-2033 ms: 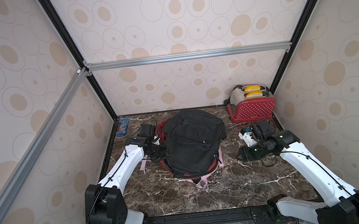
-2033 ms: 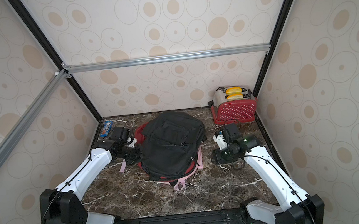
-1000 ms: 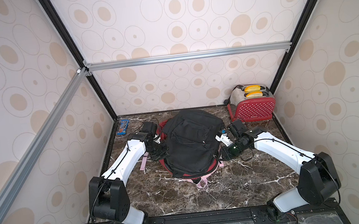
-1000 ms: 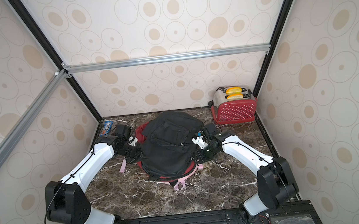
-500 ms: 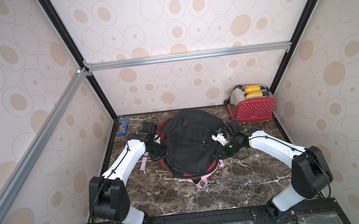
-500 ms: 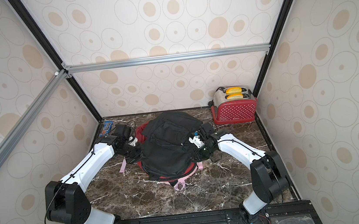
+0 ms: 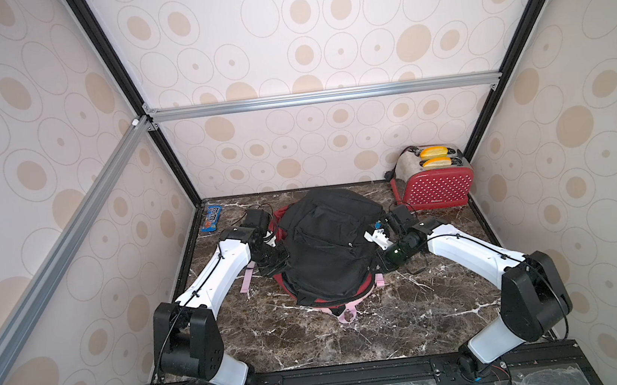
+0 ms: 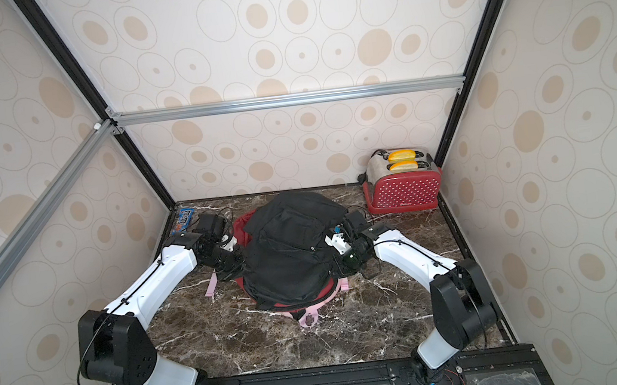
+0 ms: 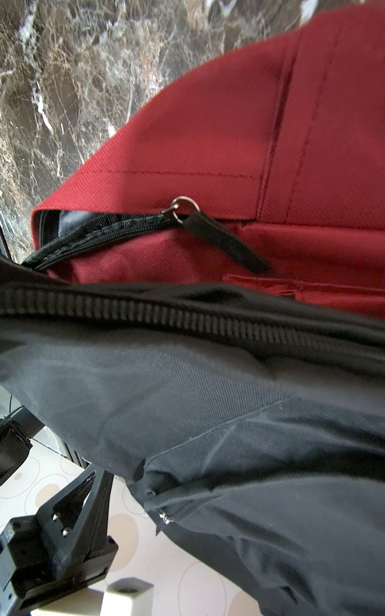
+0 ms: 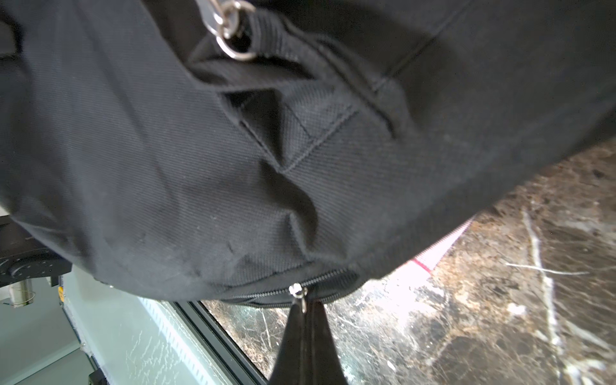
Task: Zip up the backpack
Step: Zip the zipper on the backpack.
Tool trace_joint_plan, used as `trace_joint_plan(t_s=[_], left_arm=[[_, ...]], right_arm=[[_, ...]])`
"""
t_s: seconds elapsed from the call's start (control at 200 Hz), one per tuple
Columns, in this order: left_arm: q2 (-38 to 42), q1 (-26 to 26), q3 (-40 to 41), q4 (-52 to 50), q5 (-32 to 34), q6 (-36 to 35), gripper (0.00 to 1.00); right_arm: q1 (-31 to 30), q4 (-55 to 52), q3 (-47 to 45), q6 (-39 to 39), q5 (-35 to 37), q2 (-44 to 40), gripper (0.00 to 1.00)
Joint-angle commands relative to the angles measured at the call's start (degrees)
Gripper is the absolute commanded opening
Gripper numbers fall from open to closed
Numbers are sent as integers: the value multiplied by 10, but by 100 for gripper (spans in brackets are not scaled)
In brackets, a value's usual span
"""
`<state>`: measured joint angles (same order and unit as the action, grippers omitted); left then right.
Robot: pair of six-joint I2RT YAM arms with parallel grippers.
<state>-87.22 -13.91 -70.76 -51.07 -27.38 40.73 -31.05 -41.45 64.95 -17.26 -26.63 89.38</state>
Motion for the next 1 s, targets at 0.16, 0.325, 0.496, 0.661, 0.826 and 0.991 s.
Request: trace_joint_plan(t_s=[0.16, 0.325, 0.496, 0.661, 0.826, 0.991], left_arm=[[-1, 3, -35, -9, 13, 7, 0], [-1, 2, -43, -13, 19, 9, 0], [1, 3, -39, -7, 19, 15, 0], [3, 3, -34, -2, 19, 19, 0], [10, 3, -19, 10, 20, 28, 0], [15, 3, -5, 26, 11, 35, 0]], right_arm=[[-26, -102, 38, 37, 113, -6, 0], [-47, -126, 47, 44, 139, -10, 0], [-81, -152, 66, 48, 164, -6, 0], [-107, -170, 91, 45, 171, 0, 0], [-131, -198, 126, 43, 184, 16, 0], [-149, -213, 136, 42, 194, 29, 0]])
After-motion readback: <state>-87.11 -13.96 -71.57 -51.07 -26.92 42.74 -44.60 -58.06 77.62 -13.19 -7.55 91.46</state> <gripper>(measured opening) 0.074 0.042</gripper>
